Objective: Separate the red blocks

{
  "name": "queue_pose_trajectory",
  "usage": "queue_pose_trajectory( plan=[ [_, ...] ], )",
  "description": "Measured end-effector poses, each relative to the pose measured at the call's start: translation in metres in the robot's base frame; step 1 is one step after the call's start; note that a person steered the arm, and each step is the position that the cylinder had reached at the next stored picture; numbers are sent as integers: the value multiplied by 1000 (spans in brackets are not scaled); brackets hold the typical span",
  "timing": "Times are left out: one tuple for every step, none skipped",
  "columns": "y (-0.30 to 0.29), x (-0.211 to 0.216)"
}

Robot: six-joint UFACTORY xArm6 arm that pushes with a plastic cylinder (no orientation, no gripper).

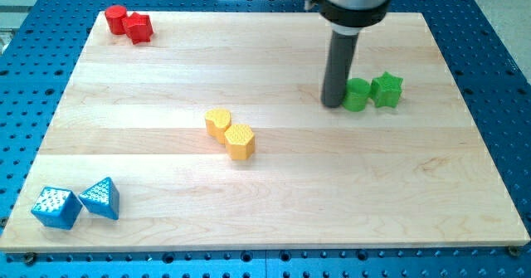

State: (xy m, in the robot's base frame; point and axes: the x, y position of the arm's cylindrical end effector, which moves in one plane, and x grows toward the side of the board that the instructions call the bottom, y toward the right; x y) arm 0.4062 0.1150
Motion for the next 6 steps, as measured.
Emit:
queue_pose_trajectory(
  plan=[
    [-52, -22],
    [-170, -50],
    [-298, -58],
    [-414, -88],
    [-420, -95],
    [-420, -116]
  ],
)
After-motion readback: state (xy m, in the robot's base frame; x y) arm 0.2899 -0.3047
